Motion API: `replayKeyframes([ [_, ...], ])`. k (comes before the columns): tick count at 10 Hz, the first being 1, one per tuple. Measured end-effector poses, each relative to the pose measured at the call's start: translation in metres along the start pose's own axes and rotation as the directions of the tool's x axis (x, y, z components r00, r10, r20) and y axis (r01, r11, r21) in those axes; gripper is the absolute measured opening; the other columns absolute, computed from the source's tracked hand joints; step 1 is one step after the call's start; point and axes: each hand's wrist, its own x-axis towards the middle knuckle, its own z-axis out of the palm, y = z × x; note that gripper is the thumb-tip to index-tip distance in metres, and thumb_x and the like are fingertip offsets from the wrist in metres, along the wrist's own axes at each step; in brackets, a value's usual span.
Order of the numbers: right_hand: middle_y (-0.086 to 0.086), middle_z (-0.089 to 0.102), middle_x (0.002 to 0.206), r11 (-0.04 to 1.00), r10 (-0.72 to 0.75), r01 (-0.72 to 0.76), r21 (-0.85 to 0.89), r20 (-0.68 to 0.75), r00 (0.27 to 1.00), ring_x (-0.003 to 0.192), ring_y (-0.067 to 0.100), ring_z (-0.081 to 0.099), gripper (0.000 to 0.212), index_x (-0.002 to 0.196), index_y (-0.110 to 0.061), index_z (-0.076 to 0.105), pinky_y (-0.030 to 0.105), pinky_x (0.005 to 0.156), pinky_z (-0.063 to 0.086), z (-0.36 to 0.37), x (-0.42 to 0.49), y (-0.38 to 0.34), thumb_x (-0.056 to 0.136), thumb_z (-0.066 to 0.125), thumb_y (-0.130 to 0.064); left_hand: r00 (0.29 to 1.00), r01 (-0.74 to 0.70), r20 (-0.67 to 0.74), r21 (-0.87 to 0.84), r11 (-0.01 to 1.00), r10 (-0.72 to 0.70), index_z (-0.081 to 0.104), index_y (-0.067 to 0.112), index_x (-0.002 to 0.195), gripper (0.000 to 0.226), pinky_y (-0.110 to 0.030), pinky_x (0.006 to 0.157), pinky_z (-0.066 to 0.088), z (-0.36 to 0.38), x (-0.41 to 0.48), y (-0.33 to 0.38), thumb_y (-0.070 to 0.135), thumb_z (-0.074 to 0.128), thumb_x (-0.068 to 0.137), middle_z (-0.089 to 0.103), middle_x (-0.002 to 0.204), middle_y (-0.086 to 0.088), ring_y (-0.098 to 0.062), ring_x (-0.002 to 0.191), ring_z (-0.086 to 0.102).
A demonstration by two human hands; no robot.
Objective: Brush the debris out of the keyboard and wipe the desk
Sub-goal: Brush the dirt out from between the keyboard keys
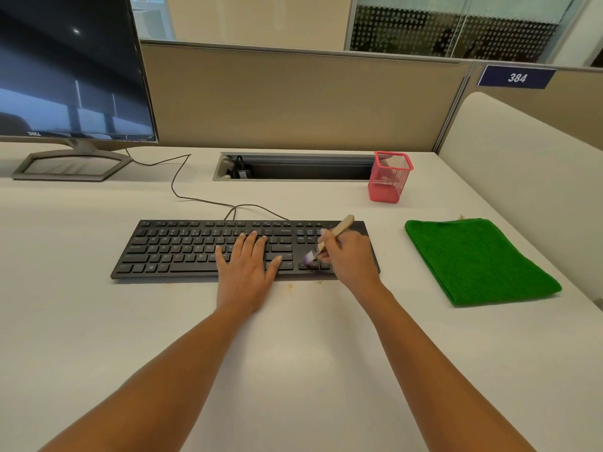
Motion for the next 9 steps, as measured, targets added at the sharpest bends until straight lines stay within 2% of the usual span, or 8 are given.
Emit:
replayKeyframes([
  [2,0.017,0.071,0.088,1.000,-0.004,0.001,0.021,0.130,0.992,0.076,0.025,0.071,0.036,0.094,0.001,0.068,0.038,0.075,0.058,0.014,0.002,-0.008,0.098,0.045,-0.026,1.000,-0.005,-0.003,0.000,1.000,0.005,0.022,0.021,0.149,0.059,-0.051,0.115,0.001,0.000,-0.001,0.000,0.051,0.020,0.098,0.018,0.157,0.003,-0.016,0.146,0.007],
  [4,0.015,0.070,0.087,0.990,0.067,-0.074,0.121,0.064,0.996,0.072,0.021,0.070,0.035,0.098,0.001,0.068,0.025,0.068,0.057,0.003,0.009,-0.007,0.098,0.045,-0.025,1.000,-0.008,-0.012,0.007,1.000,0.008,0.024,0.021,0.148,0.062,-0.052,0.115,0.002,0.002,0.000,-0.001,0.055,0.016,0.097,0.020,0.157,0.002,-0.017,0.146,0.009],
  [5,0.017,0.070,0.091,0.998,0.038,-0.034,-0.057,0.072,0.997,0.074,0.024,0.068,0.038,0.100,0.004,0.066,0.034,0.072,0.058,0.000,0.010,-0.007,0.098,0.044,-0.027,0.999,-0.013,-0.031,-0.007,1.000,0.013,0.028,0.020,0.147,0.073,-0.053,0.114,0.002,0.003,0.000,-0.001,0.061,0.006,0.091,0.023,0.156,0.002,-0.018,0.146,0.012],
  [6,0.017,0.068,0.093,0.948,-0.027,0.030,-0.317,0.015,1.000,0.076,0.023,0.064,0.040,0.102,0.003,0.064,0.024,0.063,0.050,-0.006,0.011,-0.010,0.100,0.039,-0.028,1.000,-0.009,-0.019,-0.009,1.000,0.009,0.026,0.020,0.148,0.060,-0.052,0.115,0.001,0.003,0.000,-0.001,0.053,0.020,0.098,0.021,0.157,0.002,-0.017,0.146,0.010],
  [7,0.017,0.069,0.090,0.973,-0.059,0.061,-0.222,0.018,0.998,0.075,0.022,0.066,0.042,0.101,0.005,0.066,0.028,0.070,0.055,-0.003,0.011,-0.012,0.099,0.041,-0.028,1.000,-0.010,-0.024,-0.011,1.000,0.010,0.026,0.020,0.148,0.059,-0.052,0.115,0.001,0.002,0.000,-0.001,0.052,0.022,0.098,0.020,0.157,0.002,-0.017,0.146,0.009],
  [8,0.019,0.070,0.090,0.995,-0.025,0.034,-0.095,0.095,0.995,0.079,0.028,0.069,0.041,0.099,0.006,0.067,0.042,0.078,0.057,0.005,0.010,-0.012,0.098,0.044,-0.029,1.000,-0.009,-0.021,-0.007,1.000,0.009,0.025,0.020,0.148,0.059,-0.052,0.115,0.001,0.002,0.000,-0.001,0.052,0.021,0.098,0.020,0.157,0.002,-0.017,0.146,0.009],
  [9,0.019,0.070,0.092,0.992,0.041,-0.020,-0.124,0.172,0.984,0.081,0.029,0.070,0.039,0.098,0.006,0.066,0.043,0.079,0.057,0.006,0.012,-0.011,0.098,0.045,-0.026,1.000,-0.010,-0.022,-0.011,1.000,0.010,0.025,0.020,0.148,0.059,-0.052,0.115,0.001,0.003,0.000,-0.001,0.051,0.022,0.098,0.020,0.157,0.002,-0.017,0.146,0.009],
])
